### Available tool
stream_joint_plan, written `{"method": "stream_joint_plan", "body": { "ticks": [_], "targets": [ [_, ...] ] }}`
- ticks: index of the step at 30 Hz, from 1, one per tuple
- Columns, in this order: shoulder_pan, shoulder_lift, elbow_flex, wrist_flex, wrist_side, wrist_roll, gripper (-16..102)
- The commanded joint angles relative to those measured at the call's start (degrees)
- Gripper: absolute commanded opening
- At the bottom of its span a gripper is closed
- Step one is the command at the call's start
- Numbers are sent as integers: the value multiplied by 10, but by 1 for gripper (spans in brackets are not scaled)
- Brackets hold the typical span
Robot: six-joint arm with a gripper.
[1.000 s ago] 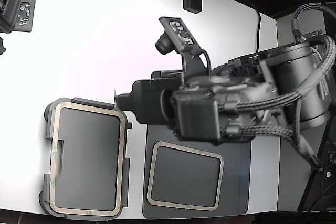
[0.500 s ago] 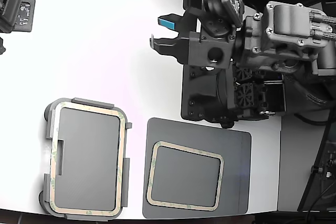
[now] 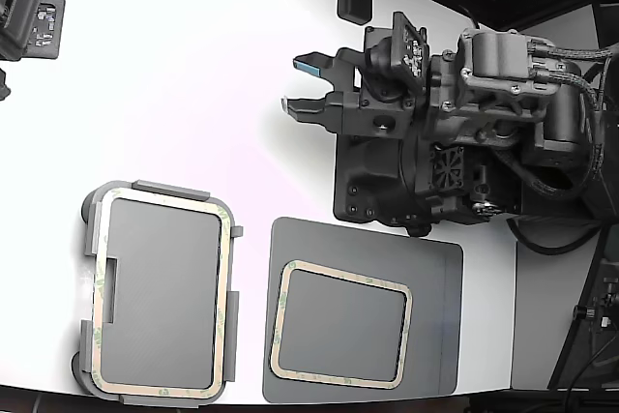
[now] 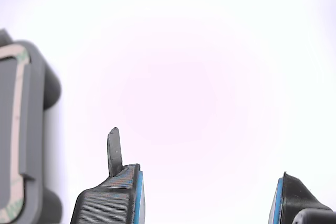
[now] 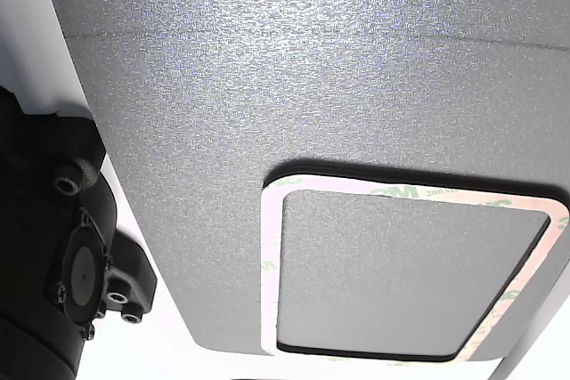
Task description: Grab top frame and put it into gray box.
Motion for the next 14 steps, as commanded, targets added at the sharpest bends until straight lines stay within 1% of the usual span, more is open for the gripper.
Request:
{"method": "stream_joint_plan", "body": {
  "ticks": [1,4,14],
  "targets": [
    [-8,22,-7,-2,-11,-9,100],
    [-8,21,-7,-1,0,-2,100],
    [-8,21,-7,-2,1,-1,100]
  ]
}}
